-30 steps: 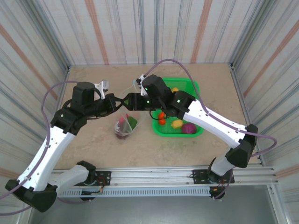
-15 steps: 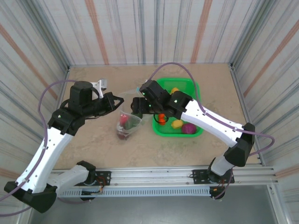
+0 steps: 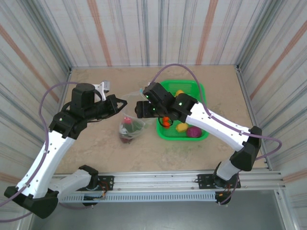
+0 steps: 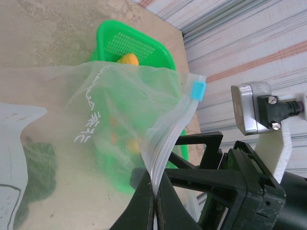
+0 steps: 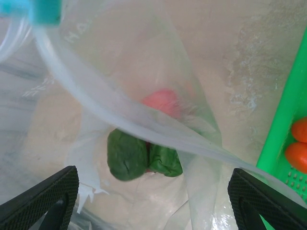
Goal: Place the food in the zip-top bag and seal the zipper
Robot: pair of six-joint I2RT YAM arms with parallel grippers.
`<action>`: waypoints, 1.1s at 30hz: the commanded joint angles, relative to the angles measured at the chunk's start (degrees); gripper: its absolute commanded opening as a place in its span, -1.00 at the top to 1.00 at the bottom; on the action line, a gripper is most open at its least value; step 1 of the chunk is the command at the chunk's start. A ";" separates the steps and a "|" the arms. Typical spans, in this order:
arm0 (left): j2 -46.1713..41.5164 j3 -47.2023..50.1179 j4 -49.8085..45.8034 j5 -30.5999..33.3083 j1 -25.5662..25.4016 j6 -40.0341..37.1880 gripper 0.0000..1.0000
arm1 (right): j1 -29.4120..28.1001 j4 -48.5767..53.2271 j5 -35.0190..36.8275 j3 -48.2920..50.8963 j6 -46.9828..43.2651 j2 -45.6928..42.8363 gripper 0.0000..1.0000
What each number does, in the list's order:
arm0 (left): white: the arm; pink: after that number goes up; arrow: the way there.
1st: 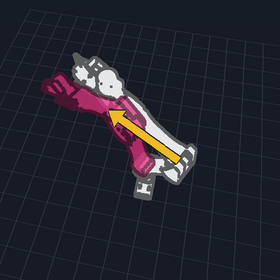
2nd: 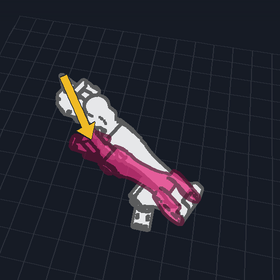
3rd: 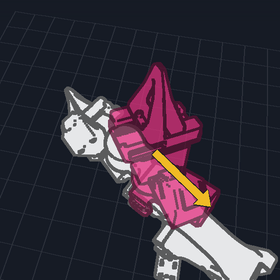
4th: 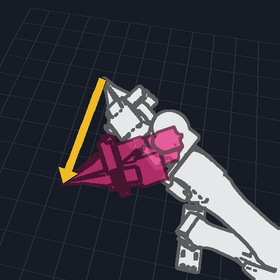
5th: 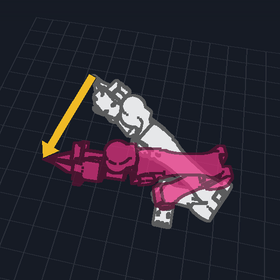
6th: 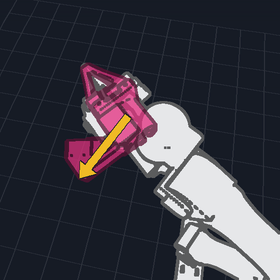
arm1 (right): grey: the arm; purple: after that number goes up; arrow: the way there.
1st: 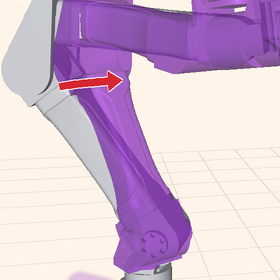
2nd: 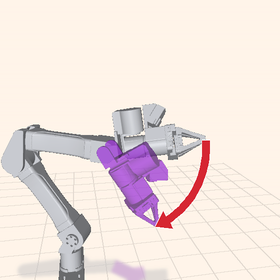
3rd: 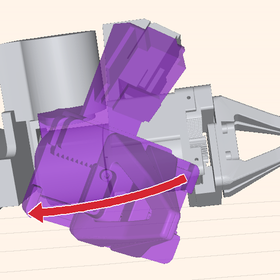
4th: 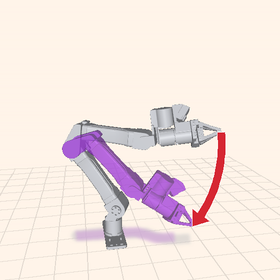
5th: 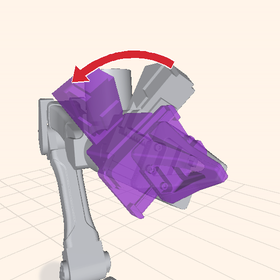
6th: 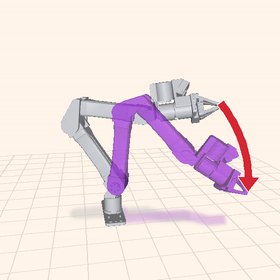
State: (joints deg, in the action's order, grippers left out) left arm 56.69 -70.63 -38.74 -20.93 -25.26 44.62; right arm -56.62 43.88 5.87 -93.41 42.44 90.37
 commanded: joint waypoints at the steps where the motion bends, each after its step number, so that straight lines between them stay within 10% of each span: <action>1: -0.81 -0.30 1.04 0.00 -0.31 -1.28 1.00 | 0.06 0.55 -2.15 -4.12 -3.74 -1.55 -0.63; 20: -1.82 0.23 -0.16 0.28 -0.39 -4.24 1.00 | 21.26 4.32 -6.56 13.56 -7.51 -17.29 -0.51; 33: -0.76 1.24 0.28 -0.99 -0.50 -6.53 1.00 | 19.18 12.44 -1.66 26.84 -12.99 -10.04 -0.68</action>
State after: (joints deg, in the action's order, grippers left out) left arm 55.94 -69.71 -38.96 -20.99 -25.26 39.99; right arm -37.39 54.28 2.04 -67.68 32.23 78.70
